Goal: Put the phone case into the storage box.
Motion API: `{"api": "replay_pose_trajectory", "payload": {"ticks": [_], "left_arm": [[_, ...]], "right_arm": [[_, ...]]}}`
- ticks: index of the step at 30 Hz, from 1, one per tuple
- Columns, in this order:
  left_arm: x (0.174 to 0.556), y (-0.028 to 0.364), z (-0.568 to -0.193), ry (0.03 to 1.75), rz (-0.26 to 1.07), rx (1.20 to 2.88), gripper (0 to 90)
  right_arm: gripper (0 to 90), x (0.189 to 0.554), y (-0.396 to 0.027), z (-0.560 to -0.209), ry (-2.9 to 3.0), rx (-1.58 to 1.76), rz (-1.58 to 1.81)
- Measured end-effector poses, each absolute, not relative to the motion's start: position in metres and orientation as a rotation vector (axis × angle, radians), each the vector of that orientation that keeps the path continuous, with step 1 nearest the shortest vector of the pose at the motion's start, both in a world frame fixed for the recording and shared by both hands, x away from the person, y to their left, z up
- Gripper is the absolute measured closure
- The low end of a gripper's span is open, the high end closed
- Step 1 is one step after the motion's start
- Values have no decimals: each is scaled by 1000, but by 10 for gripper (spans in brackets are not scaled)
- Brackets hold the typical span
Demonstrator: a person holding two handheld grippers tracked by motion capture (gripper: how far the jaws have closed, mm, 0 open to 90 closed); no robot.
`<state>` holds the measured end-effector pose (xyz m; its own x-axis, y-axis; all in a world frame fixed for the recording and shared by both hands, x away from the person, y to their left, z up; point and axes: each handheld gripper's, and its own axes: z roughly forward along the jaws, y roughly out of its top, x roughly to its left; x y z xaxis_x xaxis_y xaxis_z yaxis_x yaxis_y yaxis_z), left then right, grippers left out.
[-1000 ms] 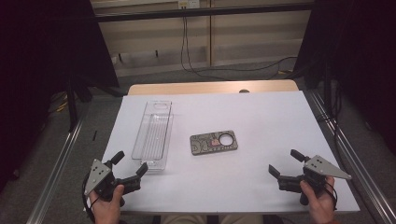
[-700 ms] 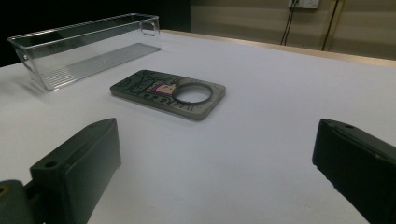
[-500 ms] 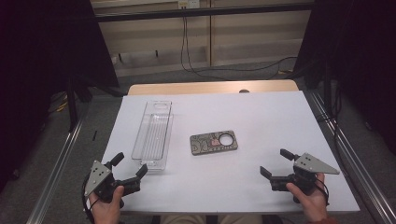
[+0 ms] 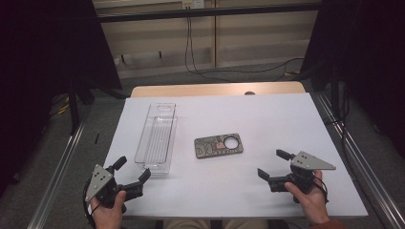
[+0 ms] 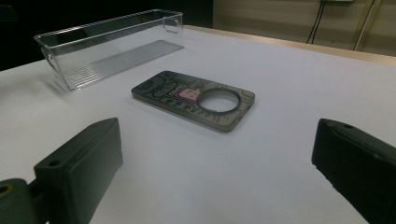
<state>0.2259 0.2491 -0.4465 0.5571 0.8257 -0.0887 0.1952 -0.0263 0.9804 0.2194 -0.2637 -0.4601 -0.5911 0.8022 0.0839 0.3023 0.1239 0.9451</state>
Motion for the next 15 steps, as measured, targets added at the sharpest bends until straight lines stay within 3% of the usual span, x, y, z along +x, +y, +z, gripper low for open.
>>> {"api": "replay_pose_trajectory", "payload": {"ticks": [15], "left_arm": [[226, 250, -446, 894, 633, 1549, 32]], "right_arm": [[32, 237, -242, -451, 2022, 1019, 1509]]}}
